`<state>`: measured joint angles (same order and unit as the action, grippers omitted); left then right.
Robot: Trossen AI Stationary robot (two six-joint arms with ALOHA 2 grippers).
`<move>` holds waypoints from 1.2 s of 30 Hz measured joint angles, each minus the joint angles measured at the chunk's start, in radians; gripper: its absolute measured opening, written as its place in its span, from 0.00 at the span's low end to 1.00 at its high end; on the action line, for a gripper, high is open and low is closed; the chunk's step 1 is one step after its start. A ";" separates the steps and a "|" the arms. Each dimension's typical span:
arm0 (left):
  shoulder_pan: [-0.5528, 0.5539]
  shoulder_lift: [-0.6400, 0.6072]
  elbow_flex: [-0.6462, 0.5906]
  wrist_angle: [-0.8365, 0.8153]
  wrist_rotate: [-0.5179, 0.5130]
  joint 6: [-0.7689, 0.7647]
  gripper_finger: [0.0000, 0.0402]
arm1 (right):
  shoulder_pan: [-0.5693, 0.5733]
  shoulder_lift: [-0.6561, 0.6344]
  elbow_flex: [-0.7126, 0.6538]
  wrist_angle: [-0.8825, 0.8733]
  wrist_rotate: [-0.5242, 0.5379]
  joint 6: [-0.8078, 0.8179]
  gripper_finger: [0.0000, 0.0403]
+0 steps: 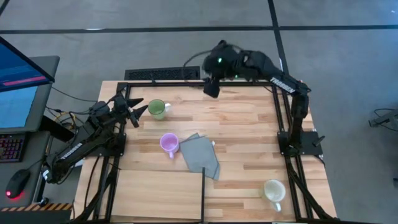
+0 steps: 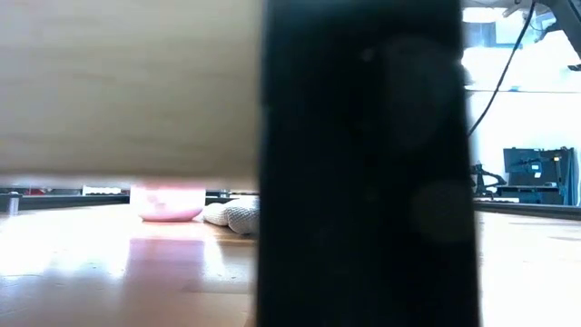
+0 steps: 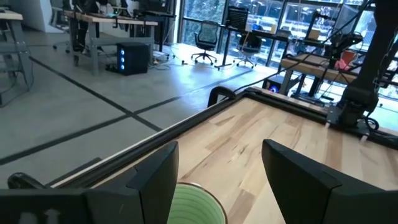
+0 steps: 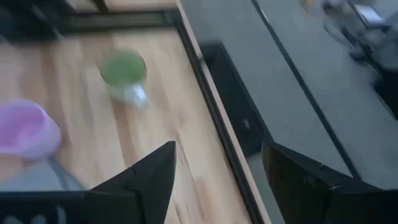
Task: Stack small to large cups/mugs on shelf
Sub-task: Put the pink mug on the shelf
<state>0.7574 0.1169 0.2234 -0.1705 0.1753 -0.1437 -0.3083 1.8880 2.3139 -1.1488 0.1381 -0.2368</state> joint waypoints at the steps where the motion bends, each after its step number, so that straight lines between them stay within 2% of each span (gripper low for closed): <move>1: 0.000 0.000 0.000 -0.003 0.000 0.000 0.55 | -0.014 -0.012 -0.027 0.051 -0.043 -0.016 0.65; 3: 0.000 0.000 0.000 -0.006 0.000 0.000 0.55 | -0.034 -0.043 -0.117 0.153 -0.105 -0.043 0.65; 9: 0.000 0.000 0.000 -0.006 -0.001 0.000 0.55 | -0.089 -0.219 -0.492 0.349 -0.113 -0.043 0.65; 17: 0.000 0.000 0.000 -0.006 -0.032 0.001 0.55 | -0.115 -0.658 -1.154 0.780 -0.115 0.048 0.65; 21: 0.000 0.000 0.000 -0.005 -0.033 0.001 0.55 | -0.111 -0.858 -1.431 0.968 -0.115 0.088 0.65; 28: 0.000 0.000 0.000 -0.003 -0.033 0.001 0.55 | -0.111 -1.121 -1.728 1.105 -0.111 0.117 0.65; 32: 0.000 0.000 0.000 -0.003 -0.040 0.001 0.55 | -0.111 -1.238 -1.852 1.192 -0.111 0.117 0.65; 36: 0.000 0.000 0.001 -0.003 -0.071 0.001 0.55 | -0.113 -1.347 -1.957 1.201 -0.082 0.131 0.65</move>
<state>0.7578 0.1169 0.2241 -0.1734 0.1047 -0.1425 -0.4213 0.5405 0.3568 0.0518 0.0558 -0.1058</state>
